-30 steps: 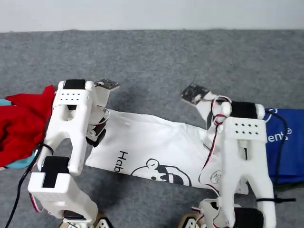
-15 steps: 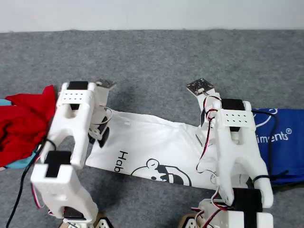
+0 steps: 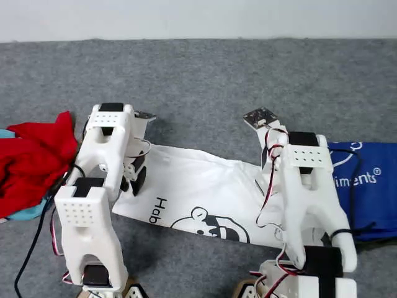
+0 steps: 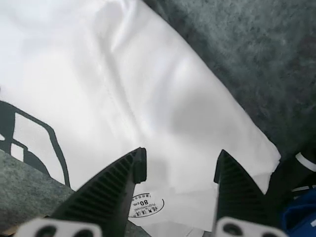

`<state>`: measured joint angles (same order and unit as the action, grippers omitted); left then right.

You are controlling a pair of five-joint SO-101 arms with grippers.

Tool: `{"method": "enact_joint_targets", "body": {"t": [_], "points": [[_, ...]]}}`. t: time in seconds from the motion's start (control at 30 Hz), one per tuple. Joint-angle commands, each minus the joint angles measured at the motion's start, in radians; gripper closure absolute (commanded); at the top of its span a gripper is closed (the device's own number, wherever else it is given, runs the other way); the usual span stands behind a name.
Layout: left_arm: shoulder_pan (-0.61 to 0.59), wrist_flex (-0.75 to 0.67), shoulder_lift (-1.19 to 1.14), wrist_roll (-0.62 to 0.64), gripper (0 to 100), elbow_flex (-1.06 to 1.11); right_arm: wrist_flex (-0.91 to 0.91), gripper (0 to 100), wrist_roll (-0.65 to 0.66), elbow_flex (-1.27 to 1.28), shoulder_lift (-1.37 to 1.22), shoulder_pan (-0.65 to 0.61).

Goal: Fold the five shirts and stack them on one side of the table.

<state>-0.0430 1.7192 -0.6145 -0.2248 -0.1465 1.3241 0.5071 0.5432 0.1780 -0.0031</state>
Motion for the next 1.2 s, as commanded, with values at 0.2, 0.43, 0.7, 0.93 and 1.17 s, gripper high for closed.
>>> {"method": "enact_joint_targets", "body": {"t": [0.2, 0.43, 0.7, 0.93, 1.17], "points": [[-0.043, 0.034, 0.068, -0.020, 91, -0.056, -0.002, 76.8, -0.005, 0.003, 0.033, -0.005], [-0.091, 0.035, 0.054, -0.106, 91, -0.054, -0.001, 76.8, -0.005, 0.003, 0.031, -0.005], [-0.081, 0.035, 0.021, -0.141, 88, -0.054, 0.005, 76.8, -0.005, 0.005, 0.031, -0.005], [-0.080, 0.032, -0.150, -0.157, 88, -0.061, 0.004, 76.8, -0.009, 0.005, 0.030, -0.005], [-0.017, 0.034, -0.242, -0.178, 96, -0.107, 0.001, 76.8, -0.011, 0.005, 0.030, -0.005]]}}
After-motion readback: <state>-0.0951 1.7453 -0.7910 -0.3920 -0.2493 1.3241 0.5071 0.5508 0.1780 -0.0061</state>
